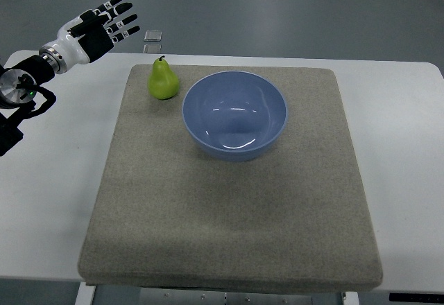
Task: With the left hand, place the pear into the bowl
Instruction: 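Move the open left hand toward the green pear beside the bowl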
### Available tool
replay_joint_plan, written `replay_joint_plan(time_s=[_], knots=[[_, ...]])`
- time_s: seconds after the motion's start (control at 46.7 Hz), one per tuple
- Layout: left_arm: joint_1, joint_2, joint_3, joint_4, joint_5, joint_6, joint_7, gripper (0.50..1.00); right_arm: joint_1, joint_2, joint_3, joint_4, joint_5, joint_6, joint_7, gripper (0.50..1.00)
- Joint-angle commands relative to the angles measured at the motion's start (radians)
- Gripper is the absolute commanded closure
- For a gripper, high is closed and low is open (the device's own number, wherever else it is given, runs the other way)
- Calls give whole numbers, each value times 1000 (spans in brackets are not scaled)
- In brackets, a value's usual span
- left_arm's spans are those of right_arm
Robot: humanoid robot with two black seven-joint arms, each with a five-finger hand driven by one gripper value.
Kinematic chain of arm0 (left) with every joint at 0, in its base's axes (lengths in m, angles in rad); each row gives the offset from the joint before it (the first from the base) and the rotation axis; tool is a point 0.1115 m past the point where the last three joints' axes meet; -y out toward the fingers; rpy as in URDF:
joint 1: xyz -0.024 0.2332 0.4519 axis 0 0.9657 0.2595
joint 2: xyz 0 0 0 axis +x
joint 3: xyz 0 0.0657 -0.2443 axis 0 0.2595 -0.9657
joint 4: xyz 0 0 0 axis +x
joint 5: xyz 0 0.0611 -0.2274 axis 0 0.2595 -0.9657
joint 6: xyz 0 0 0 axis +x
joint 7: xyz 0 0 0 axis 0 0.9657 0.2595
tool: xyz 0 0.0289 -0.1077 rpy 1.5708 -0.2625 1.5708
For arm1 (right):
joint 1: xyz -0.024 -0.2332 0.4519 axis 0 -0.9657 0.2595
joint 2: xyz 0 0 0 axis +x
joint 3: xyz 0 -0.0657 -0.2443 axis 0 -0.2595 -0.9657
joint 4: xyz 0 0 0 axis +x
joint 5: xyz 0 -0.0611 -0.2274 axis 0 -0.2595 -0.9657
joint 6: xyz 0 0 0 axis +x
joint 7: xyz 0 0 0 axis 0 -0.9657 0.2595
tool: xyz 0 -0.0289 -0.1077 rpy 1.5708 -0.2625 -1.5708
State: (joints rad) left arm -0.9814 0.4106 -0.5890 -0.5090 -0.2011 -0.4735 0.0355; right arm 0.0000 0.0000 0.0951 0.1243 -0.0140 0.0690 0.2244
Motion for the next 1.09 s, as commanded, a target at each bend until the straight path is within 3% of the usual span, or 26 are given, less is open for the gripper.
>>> replay_joint_plan(time_s=[0.0,0.749,0.963,1.07], knots=[[-2,1,0,3,-1,-1,0,504,0,0,0,0,0,0,1,574],[-63,-12,9,75,22,-25,-9,504,0,0,0,0,0,0,0,574],[-140,-12,21,86,418,-28,-22,504,0,0,0,-2,0,0,1,574],[-166,-13,21,80,641,-27,-88,504,0,0,0,0,0,0,0,574]])
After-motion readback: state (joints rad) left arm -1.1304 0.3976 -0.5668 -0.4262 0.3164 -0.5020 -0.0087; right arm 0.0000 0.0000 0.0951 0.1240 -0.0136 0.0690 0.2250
